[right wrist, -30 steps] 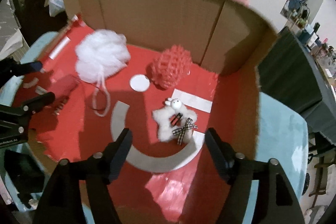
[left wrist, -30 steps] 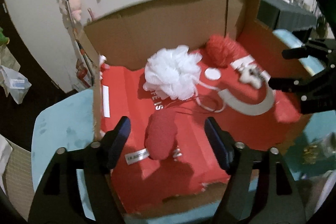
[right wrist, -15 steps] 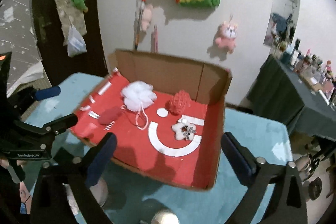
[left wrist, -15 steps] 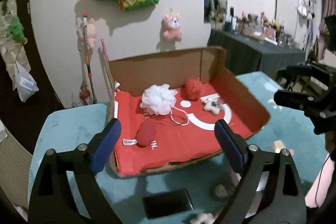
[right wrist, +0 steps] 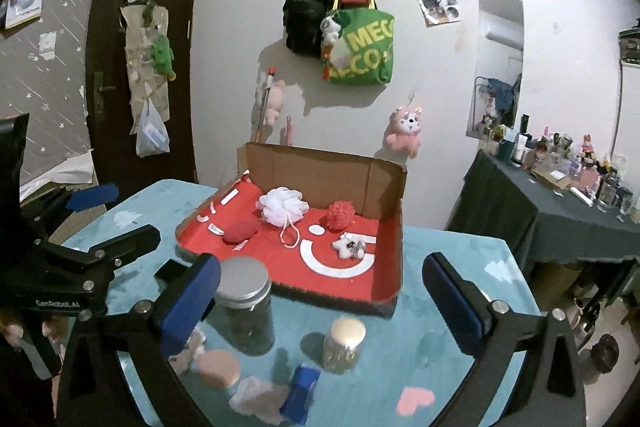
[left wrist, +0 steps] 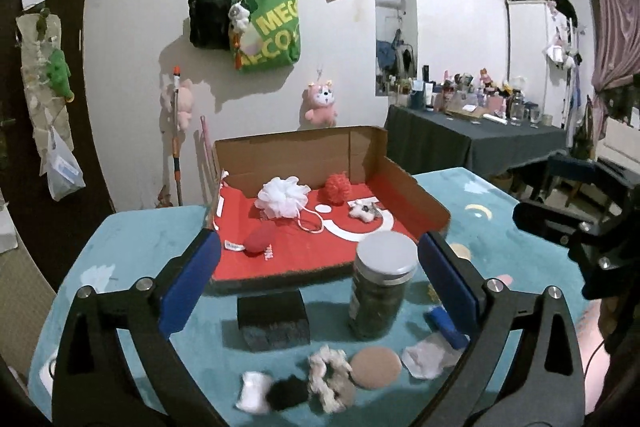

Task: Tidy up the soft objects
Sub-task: 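Lift both tools up and back away from the box, then move both open tools down toward the soft items on the table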

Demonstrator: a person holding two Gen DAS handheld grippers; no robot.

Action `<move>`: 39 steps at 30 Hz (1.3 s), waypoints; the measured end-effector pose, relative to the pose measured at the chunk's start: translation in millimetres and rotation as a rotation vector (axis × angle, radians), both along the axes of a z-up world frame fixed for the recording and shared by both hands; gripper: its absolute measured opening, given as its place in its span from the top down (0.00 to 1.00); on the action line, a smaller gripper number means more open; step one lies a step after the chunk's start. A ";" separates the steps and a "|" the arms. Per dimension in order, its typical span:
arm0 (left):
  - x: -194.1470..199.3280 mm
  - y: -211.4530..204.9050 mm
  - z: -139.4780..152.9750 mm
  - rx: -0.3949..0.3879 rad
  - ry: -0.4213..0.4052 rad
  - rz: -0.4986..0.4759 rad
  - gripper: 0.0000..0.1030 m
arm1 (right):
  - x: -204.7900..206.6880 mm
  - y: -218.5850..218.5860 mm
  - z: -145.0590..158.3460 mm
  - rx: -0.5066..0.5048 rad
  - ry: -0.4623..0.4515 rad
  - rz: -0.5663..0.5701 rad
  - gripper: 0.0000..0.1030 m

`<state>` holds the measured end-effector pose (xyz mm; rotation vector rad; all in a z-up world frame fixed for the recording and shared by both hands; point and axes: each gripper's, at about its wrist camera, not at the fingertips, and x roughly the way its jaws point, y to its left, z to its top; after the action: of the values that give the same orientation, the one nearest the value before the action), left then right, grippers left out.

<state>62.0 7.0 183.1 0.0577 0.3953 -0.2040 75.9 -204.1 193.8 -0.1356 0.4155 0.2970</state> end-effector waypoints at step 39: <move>-20.5 7.2 -126.5 0.001 0.212 0.131 0.02 | -32.9 -9.2 -151.0 0.021 0.171 -0.160 0.00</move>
<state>41.5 14.2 56.6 0.0109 0.6083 -0.0803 43.1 -213.3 42.8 -0.0555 0.5895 0.1558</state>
